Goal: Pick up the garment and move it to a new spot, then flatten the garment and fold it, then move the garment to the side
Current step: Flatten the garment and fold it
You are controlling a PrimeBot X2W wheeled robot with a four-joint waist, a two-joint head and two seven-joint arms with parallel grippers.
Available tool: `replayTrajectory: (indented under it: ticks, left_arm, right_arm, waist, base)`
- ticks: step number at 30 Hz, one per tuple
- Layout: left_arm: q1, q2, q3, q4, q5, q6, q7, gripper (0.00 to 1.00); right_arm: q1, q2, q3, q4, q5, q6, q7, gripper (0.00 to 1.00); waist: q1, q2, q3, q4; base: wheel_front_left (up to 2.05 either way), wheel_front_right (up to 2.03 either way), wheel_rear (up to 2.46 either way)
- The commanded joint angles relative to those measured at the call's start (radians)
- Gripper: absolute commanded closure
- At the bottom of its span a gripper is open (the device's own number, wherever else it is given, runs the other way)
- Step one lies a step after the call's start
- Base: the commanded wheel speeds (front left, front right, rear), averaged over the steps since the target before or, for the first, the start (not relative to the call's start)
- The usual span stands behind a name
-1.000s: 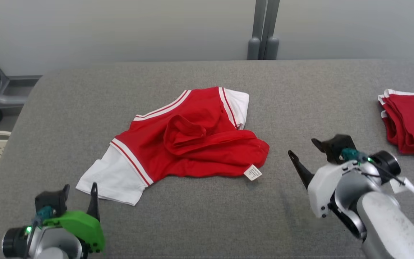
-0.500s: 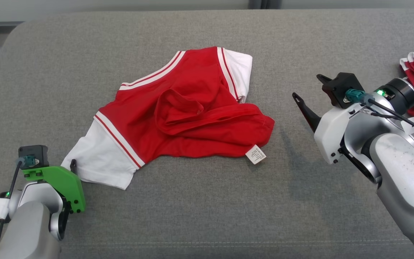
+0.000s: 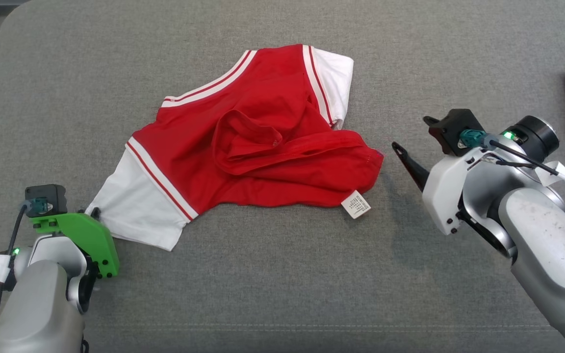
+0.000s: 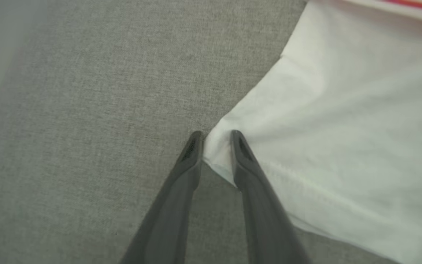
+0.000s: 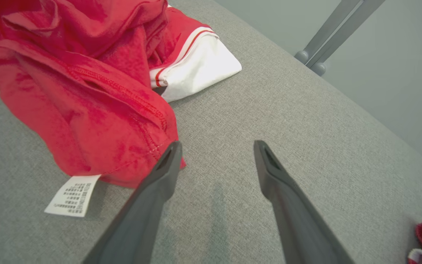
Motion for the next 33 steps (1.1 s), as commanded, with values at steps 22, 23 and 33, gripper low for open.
replayTrajectory:
  ticks: [22, 23, 33]
  left_arm:
    - [-0.043, -0.043, -0.048, 0.079, -0.015, -0.021, -0.048, 1.00]
    - [-0.045, -0.044, -0.048, 0.083, -0.017, -0.023, -0.052, 1.00]
    - [-0.072, -0.050, -0.057, 0.126, -0.030, -0.032, -0.069, 1.00]
  right_arm:
    - [-0.096, -0.011, 0.161, 0.116, 0.126, -0.001, 0.022, 0.47]
    - [-0.097, -0.010, 0.166, 0.121, 0.132, -0.001, 0.023, 0.54]
    - [-0.117, -0.013, 0.182, 0.144, 0.141, -0.001, -0.002, 0.91]
  waist:
    - [0.0000, -0.0001, 0.048, 0.050]
    - [0.0000, -0.0001, 0.050, 0.051]
    - [0.0000, -0.0001, 0.060, 0.053]
  base:
    - [0.00, 0.00, 0.00]
    - [0.00, 0.00, 0.00]
    - [0.00, 0.00, 0.00]
